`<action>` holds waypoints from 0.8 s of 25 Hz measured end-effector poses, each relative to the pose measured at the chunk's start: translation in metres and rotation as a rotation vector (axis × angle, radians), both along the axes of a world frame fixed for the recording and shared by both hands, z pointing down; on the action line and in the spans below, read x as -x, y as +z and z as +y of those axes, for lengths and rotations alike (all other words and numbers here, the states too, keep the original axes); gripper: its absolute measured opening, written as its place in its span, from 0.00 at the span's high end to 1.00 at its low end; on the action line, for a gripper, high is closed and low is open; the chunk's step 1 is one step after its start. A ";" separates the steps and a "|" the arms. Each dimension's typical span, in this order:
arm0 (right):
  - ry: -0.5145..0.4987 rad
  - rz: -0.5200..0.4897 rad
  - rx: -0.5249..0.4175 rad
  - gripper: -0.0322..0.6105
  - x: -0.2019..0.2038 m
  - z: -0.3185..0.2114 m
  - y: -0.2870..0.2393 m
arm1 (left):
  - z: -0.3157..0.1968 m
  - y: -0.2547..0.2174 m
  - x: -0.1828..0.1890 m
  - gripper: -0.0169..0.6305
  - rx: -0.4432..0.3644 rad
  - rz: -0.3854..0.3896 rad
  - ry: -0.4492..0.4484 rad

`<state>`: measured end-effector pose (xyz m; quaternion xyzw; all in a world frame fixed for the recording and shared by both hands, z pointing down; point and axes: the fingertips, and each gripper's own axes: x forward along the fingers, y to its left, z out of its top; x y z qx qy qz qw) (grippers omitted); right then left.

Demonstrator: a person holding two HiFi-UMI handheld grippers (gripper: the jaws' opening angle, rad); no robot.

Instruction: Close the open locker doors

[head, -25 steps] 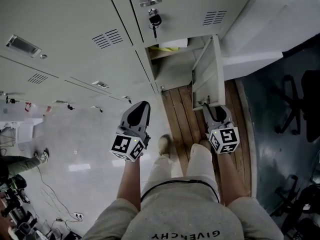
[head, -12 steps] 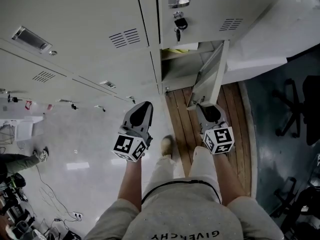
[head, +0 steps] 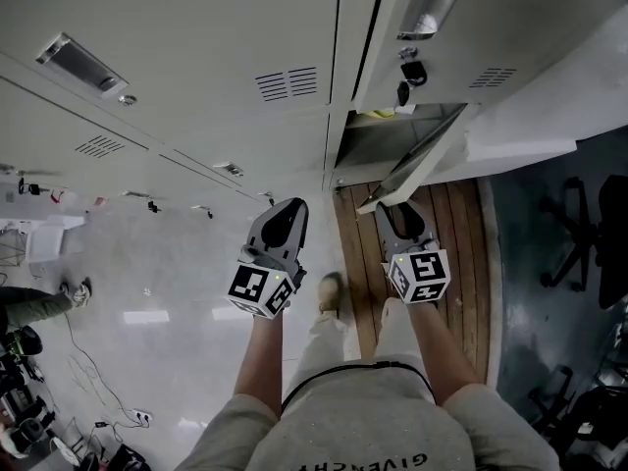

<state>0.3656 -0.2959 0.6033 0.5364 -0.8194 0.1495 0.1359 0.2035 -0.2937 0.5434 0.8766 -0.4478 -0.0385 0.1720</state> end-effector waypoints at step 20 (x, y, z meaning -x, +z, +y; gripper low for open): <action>-0.138 -0.026 -0.038 0.70 0.055 -0.073 0.003 | -0.012 0.022 0.036 0.95 0.030 -0.012 -0.062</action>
